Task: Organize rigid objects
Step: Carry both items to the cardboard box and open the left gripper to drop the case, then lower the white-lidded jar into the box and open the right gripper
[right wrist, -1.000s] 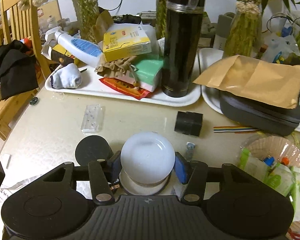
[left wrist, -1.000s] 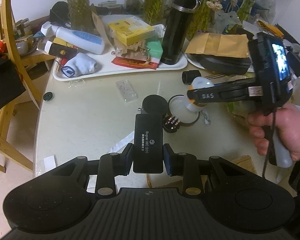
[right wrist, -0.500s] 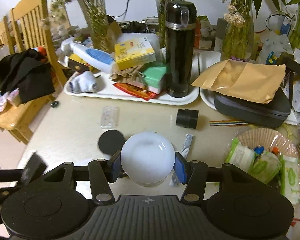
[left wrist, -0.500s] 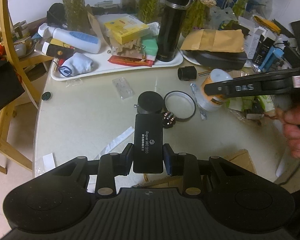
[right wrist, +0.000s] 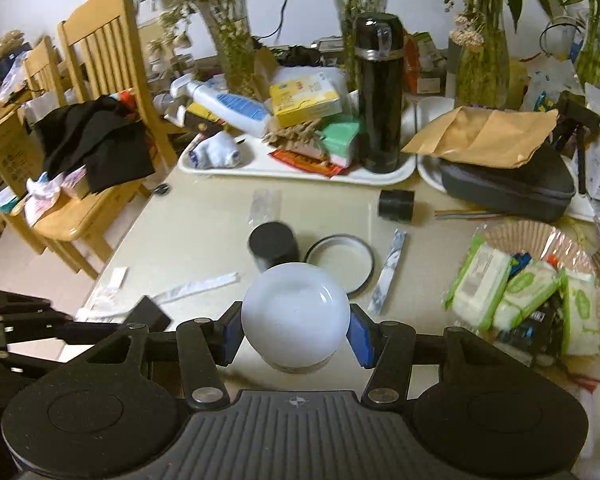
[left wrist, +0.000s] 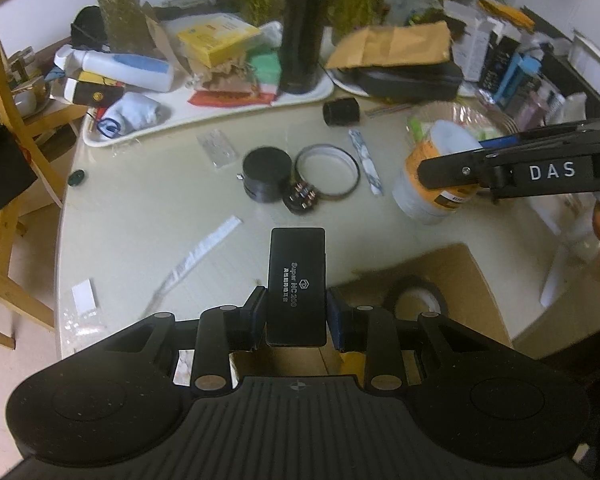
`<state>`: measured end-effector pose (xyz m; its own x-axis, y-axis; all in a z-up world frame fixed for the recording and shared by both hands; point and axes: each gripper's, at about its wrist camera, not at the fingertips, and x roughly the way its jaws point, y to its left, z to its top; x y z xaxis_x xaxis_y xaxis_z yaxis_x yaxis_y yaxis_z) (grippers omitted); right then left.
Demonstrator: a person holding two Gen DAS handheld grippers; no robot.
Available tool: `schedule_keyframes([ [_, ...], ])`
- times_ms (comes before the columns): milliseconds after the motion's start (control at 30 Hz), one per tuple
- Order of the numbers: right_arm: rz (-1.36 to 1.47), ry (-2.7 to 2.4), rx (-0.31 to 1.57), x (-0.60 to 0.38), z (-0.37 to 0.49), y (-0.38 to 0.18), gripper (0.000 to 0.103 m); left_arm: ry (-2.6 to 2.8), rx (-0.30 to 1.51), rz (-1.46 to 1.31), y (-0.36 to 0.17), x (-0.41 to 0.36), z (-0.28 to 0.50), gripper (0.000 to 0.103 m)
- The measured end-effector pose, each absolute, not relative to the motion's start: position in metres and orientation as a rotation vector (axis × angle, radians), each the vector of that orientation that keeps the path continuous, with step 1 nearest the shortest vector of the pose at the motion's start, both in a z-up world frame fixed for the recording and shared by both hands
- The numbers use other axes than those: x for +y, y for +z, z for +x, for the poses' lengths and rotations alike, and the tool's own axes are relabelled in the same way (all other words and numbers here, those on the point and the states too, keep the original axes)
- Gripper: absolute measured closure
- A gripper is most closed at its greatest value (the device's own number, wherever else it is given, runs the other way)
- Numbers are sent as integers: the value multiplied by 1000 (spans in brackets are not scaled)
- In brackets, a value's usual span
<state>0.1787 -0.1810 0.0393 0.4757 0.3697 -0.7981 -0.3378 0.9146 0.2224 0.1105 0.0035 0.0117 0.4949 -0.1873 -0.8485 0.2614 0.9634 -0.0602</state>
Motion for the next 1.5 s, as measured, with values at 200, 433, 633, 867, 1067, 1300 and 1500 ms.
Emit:
schedule_keyframes([
  [200, 23, 482, 1015, -173, 154, 36, 47, -260, 1077, 103, -1, 1, 102, 72],
  [433, -20, 527, 1049, -167, 140, 30, 46, -228, 1150, 112, -14, 3, 107, 72],
  [633, -40, 523, 1076, -168, 143, 23, 46, -230, 1158, 141, -13, -4, 112, 65],
  [867, -69, 525, 1108, -167, 143, 16, 46, -210, 1111, 128, -6, -4, 114, 47],
  [1067, -101, 512, 1144, -166, 143, 7, 46, -193, 1082, 120, -1, -5, 115, 47],
  [1300, -149, 504, 1171, -163, 142, -1, 46, -177, 1060, 87, 3, 0, 117, 47],
  [1500, -168, 501, 1174, -161, 144, -1, 44, -162, 1054, 76, 4, 3, 118, 47],
])
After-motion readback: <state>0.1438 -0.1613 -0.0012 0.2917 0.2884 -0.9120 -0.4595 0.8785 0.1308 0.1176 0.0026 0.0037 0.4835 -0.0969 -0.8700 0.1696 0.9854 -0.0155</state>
